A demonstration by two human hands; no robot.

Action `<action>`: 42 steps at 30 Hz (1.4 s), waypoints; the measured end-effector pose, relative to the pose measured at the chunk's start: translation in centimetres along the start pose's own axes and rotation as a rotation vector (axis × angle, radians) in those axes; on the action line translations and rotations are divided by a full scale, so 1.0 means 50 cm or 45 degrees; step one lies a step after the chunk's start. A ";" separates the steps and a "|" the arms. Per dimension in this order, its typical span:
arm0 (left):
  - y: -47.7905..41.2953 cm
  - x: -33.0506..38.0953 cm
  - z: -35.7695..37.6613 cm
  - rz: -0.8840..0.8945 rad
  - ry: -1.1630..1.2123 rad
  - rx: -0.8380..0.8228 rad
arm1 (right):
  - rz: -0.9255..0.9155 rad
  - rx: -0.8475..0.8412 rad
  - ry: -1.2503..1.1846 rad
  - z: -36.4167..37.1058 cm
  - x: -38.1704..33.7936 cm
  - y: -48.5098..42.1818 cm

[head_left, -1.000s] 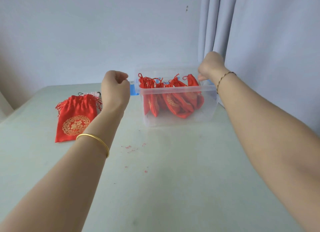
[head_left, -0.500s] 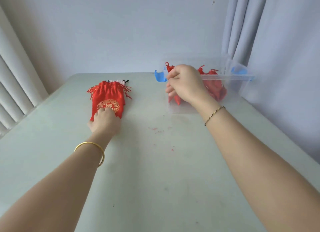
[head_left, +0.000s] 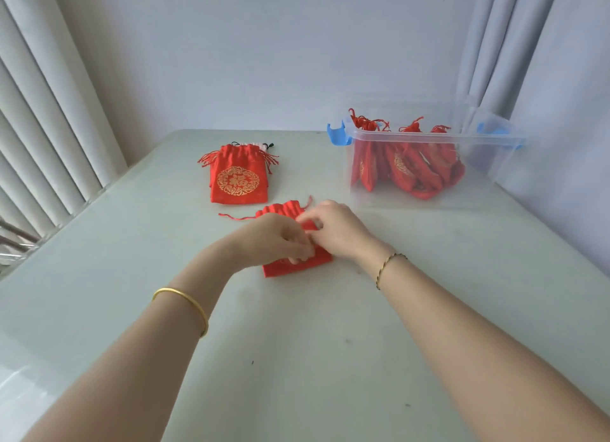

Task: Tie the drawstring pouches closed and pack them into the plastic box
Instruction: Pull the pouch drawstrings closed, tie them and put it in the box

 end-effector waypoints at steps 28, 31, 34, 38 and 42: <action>-0.012 0.061 -0.035 0.405 0.084 0.599 | 0.246 -0.213 -0.798 -0.161 0.060 0.097; -0.012 0.061 -0.038 0.409 0.124 0.618 | 0.269 -0.333 -0.997 -0.164 0.065 0.102; -0.011 0.062 -0.040 0.401 0.144 0.650 | 0.255 -0.361 -1.019 -0.165 0.069 0.103; -0.010 0.064 -0.041 0.392 -0.004 0.696 | 0.288 -0.198 -0.950 -0.166 0.071 0.101; -0.004 0.068 -0.047 0.327 -0.224 0.690 | 0.307 0.140 -1.049 -0.173 0.068 0.094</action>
Point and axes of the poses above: each hand's wrist, its own y-axis away from the middle knuckle, its own z-axis out of the palm, x = y × z, the point moved 1 cm from there along -y, towards the middle knuckle, and after that the axes turned 2 degrees about z, right-handed, at the moved point
